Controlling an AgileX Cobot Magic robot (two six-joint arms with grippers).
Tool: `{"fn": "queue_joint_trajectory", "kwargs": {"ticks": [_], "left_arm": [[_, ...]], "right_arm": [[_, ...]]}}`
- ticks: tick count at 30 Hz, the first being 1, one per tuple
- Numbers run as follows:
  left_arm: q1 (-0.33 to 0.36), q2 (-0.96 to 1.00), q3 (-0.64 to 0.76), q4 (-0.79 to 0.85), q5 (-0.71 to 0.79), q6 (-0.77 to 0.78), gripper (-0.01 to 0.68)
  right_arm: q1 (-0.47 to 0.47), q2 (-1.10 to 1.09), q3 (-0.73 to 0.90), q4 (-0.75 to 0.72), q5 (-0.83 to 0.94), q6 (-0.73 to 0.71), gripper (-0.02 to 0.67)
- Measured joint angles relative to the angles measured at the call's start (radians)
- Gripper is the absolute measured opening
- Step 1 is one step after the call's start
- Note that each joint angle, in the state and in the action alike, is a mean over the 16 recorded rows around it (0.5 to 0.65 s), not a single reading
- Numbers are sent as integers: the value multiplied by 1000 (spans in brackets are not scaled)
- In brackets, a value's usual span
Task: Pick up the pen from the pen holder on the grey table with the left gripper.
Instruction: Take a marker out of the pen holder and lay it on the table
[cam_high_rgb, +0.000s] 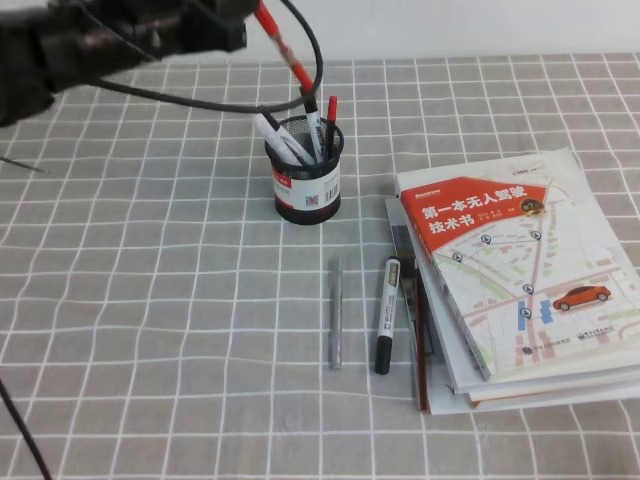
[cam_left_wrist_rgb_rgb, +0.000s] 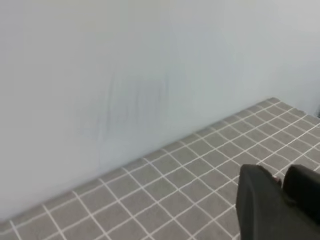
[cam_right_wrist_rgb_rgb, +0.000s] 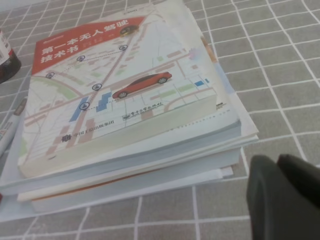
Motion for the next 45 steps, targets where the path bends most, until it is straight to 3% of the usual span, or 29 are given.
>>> {"fn": "queue_joint_trajectory", "kwargs": {"ticks": [8,16,22,31,45], "left_arm": [[0,-195,-17,299,79,-302,5],[-1,-328,-88,688,352,-710,5],[-5,-344,-133,855,540,-912,5],[-71,-267,-85,912,604,-1016,5],[-169,10,-27,830,586,-992,5]], "right_arm": [[0,0,0,0,0,0,-1],[0,0,0,0,0,0,-1],[0,0,0,0,0,0,-1],[0,0,0,0,0,0,-1],[0,0,0,0,0,0,-1]]}}
